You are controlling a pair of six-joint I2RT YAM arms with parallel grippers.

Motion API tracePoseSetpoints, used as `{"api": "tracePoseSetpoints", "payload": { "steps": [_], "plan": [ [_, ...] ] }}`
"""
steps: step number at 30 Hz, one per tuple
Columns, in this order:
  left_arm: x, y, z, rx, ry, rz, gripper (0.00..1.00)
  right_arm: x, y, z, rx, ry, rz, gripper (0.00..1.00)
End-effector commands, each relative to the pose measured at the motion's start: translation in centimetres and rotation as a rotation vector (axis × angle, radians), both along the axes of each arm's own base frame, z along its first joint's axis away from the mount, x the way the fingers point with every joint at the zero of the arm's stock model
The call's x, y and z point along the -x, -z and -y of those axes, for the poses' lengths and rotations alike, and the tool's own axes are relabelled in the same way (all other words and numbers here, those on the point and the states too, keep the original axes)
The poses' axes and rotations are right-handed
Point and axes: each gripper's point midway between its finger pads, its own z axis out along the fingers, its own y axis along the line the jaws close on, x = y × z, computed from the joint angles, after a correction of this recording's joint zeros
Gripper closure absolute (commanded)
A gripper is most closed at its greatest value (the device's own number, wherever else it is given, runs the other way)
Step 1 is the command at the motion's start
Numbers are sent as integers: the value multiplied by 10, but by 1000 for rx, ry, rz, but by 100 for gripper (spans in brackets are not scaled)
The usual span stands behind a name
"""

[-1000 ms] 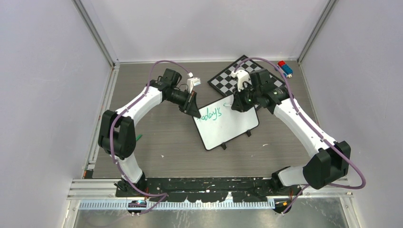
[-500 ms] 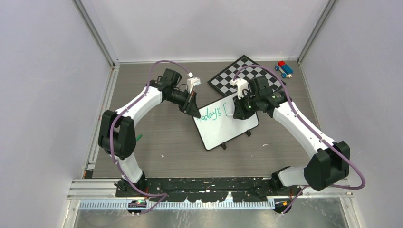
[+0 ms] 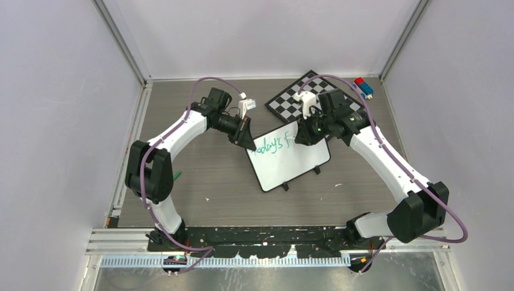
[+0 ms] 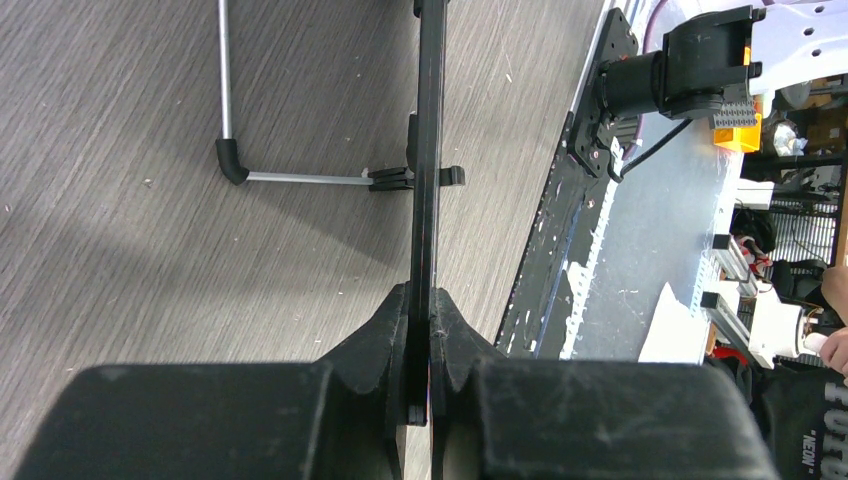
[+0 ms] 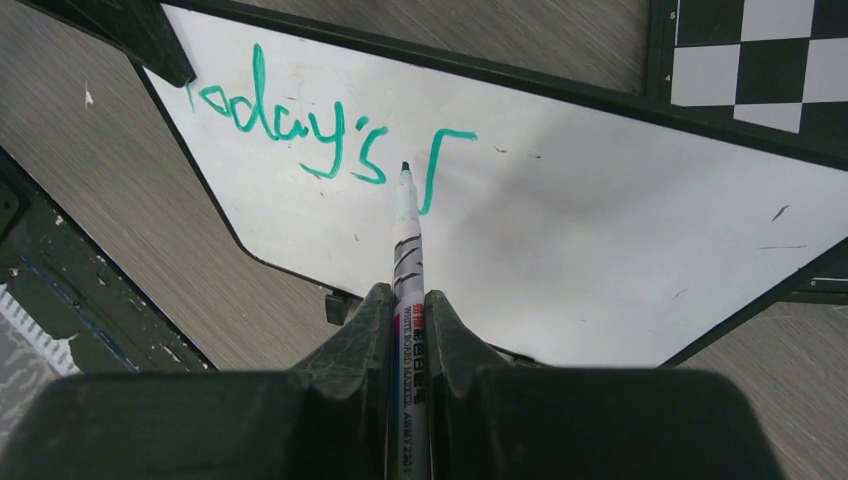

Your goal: Write a sentence on the whiteboard

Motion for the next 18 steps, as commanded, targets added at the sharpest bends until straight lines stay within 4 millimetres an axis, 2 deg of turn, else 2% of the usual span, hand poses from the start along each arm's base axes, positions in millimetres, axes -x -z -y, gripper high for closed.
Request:
{"api": "tracePoseSetpoints", "payload": {
  "steps": [1, 9, 18],
  "plan": [
    [-5, -4, -1, -13, -14, 71, 100, -13, -10, -8, -18, -7, 38, 100],
    [-5, -1, -2, -18, -13, 68, 100, -17, 1, -4, 20, 2, 30, 100],
    [-5, 1, -1, -20, -16, 62, 100, -28, -6, 17, 36, 61, 64, 100]
  ]
}}
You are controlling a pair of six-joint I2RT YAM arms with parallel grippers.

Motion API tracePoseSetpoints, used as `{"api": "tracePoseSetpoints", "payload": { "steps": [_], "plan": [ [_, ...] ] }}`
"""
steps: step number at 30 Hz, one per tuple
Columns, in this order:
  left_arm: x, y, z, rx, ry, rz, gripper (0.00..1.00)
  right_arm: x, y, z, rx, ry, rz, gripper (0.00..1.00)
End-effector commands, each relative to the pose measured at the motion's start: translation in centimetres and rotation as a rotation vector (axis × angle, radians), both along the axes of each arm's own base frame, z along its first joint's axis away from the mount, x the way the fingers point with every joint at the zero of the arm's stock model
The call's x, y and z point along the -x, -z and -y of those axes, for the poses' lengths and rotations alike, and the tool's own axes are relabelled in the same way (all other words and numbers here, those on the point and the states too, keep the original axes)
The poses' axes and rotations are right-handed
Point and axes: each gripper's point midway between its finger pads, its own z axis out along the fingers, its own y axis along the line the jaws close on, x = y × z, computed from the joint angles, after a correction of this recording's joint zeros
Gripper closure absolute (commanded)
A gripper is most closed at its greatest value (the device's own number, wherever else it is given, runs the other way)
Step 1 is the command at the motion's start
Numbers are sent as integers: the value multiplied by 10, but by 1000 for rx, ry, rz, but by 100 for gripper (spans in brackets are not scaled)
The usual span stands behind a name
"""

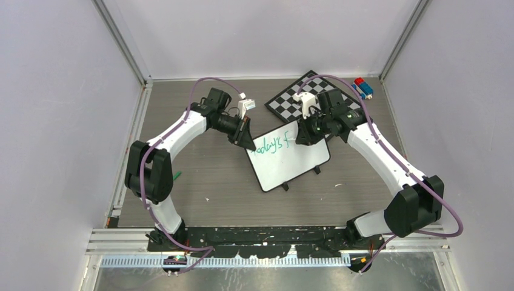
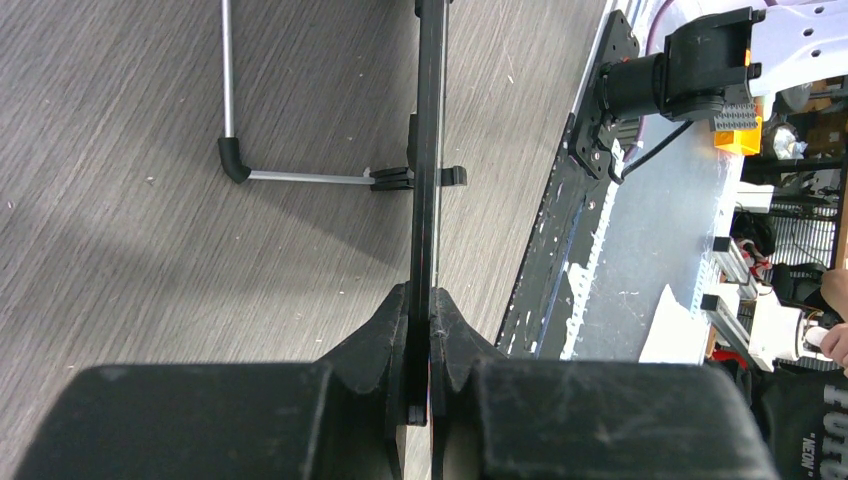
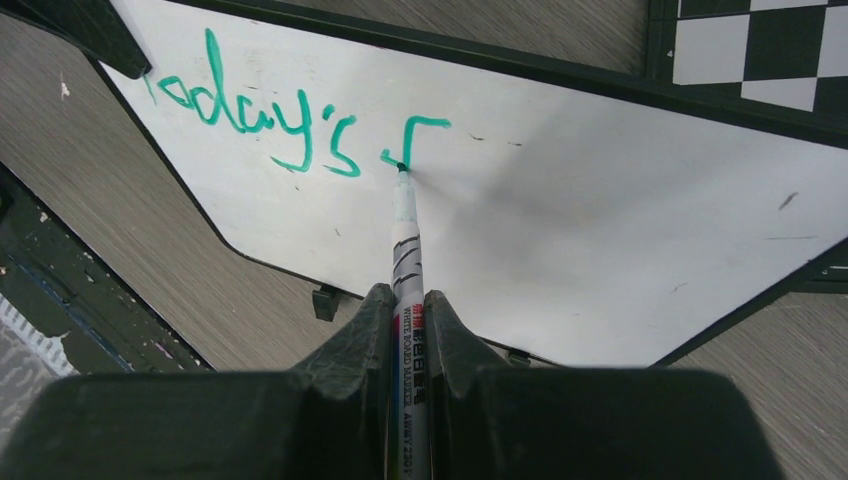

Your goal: Write a sentence on the whiteboard

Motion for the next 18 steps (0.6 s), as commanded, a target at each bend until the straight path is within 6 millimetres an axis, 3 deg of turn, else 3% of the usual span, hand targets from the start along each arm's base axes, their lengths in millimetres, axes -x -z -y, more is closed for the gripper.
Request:
{"api": "tracePoseSetpoints", "payload": {
  "steps": [1, 18],
  "plan": [
    [-5, 0, -1, -21, -14, 59, 100, -20, -19, 15, 14, 49, 99, 100],
    [-5, -1, 2, -18, -10, 62, 100, -14, -33, 11, -22, 22, 115, 100]
  ]
}}
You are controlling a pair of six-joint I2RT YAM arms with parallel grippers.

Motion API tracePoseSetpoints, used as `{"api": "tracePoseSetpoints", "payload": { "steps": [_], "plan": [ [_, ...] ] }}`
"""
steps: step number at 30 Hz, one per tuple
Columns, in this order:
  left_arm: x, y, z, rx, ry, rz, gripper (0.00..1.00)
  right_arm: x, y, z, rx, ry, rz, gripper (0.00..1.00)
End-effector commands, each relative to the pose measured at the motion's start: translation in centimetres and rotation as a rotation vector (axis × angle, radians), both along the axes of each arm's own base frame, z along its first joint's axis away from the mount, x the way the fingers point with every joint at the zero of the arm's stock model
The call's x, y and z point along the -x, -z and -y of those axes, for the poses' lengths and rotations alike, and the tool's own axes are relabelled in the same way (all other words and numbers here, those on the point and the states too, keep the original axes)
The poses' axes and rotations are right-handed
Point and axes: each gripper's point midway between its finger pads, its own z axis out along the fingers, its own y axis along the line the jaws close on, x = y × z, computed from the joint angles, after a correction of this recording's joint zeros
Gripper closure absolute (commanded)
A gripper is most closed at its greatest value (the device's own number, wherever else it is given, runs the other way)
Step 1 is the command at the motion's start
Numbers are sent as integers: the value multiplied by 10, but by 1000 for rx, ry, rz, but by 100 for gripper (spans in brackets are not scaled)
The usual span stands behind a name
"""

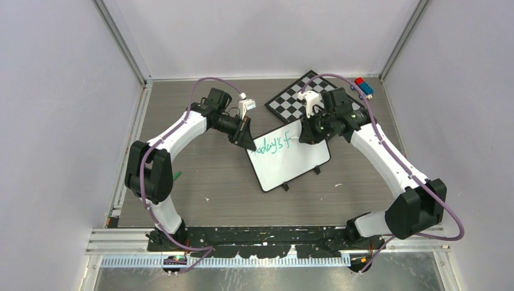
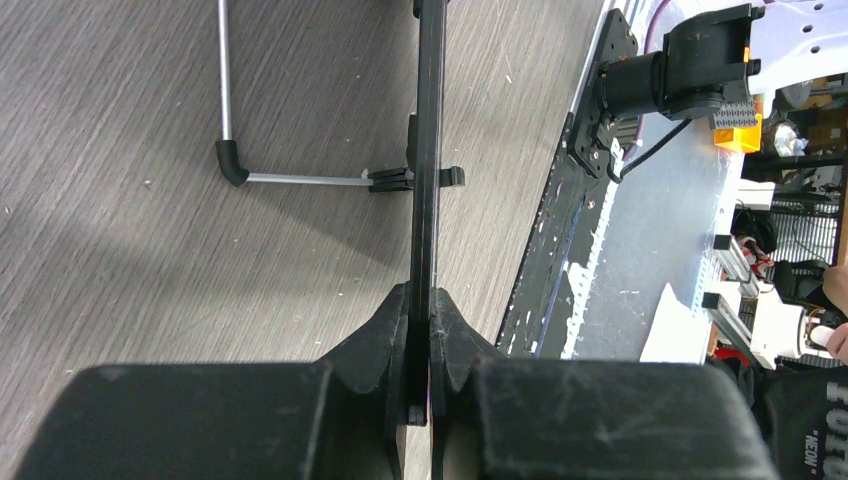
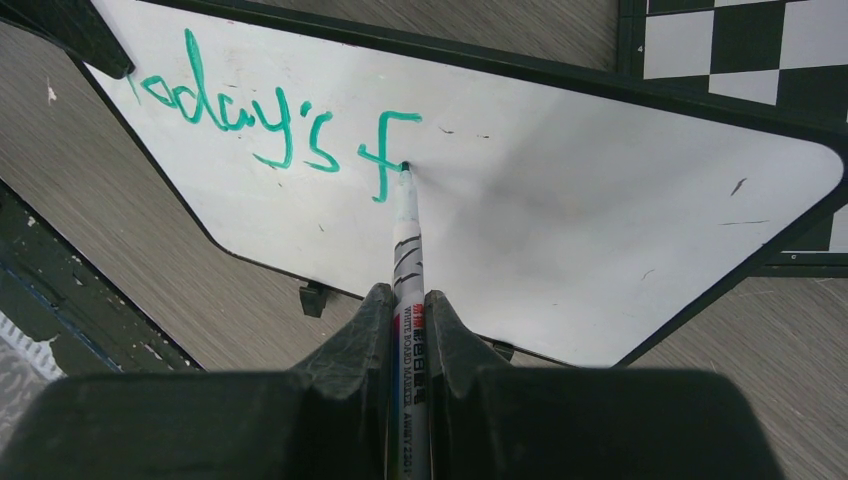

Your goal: Write a sentence on the whiteboard

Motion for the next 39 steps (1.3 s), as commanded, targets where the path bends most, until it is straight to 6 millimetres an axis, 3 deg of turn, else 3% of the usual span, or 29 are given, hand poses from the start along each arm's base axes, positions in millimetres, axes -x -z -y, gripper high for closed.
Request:
{"api": "tracePoseSetpoints", "payload": {
  "steps": [1, 13, 28, 39],
  "plan": [
    [-6, -1, 1, -20, -13, 58, 100, -13, -27, -1, -22, 2, 100, 100],
    [-4, 1, 0, -28, -13, 55, 100, -24, -20, 5, 8, 37, 108, 100],
    [-5, 1, 0, -28, -14, 55, 100, -2, 3, 10, 23, 11, 37, 100],
    [-5, -1, 0, -28, -14, 61, 100, -24, -18, 19, 61, 49, 119, 100]
  ]
}}
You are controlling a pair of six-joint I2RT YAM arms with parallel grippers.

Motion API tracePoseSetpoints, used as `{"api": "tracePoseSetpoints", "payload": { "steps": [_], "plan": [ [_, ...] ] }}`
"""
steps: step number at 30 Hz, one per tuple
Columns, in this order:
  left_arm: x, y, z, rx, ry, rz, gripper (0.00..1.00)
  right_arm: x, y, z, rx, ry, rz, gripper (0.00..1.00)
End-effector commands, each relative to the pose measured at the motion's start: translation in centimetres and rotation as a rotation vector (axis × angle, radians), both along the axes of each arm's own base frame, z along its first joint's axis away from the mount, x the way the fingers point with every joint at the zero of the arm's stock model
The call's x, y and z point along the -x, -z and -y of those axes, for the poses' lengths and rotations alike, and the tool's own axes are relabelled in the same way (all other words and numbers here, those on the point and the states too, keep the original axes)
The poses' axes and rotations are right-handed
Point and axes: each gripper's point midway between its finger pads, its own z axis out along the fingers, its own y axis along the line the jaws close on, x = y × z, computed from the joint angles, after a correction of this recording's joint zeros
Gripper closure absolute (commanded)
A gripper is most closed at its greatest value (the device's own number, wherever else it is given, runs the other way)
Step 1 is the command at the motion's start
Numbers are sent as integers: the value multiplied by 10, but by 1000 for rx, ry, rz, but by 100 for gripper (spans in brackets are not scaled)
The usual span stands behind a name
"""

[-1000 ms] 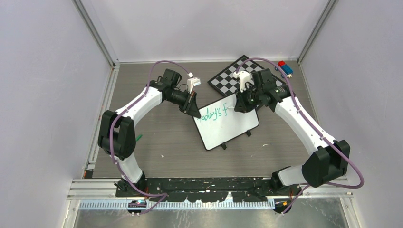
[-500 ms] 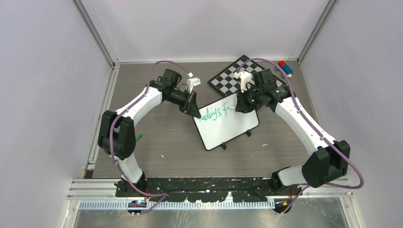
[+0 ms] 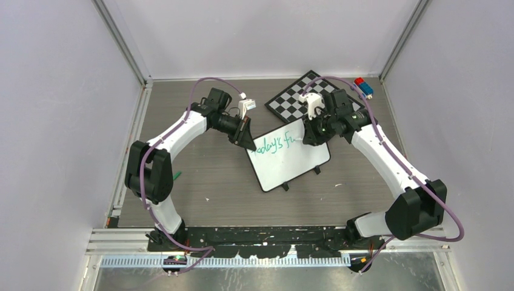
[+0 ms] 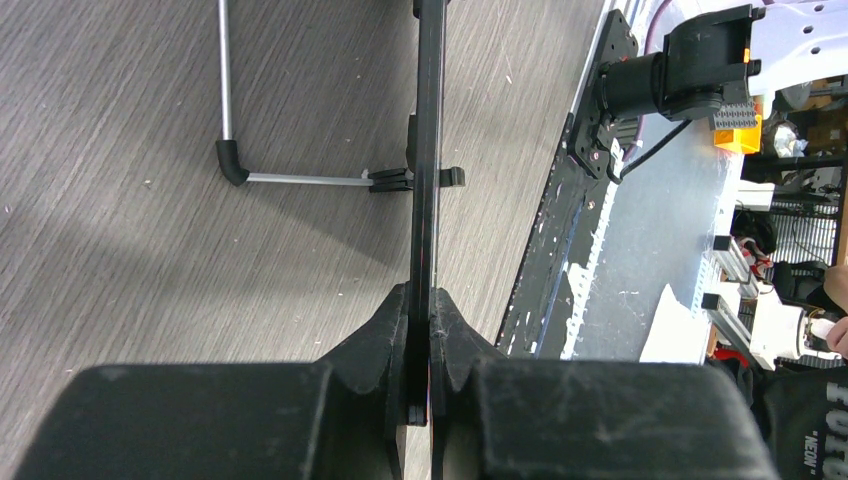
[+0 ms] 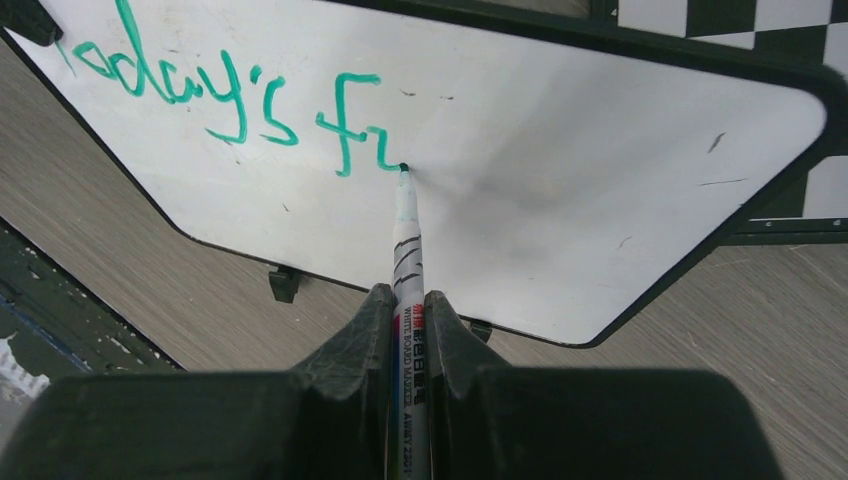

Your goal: Write a sentence on the whiteboard

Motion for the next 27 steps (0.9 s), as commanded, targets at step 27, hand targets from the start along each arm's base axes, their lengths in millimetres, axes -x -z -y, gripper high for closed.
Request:
{"api": "tracePoseSetpoints", "payload": {
  "steps": [27],
  "plan": [
    [-5, 3, 0, -29, -8, 55, 100, -11, -19, 9, 23, 18, 87, 100]
  ]
}}
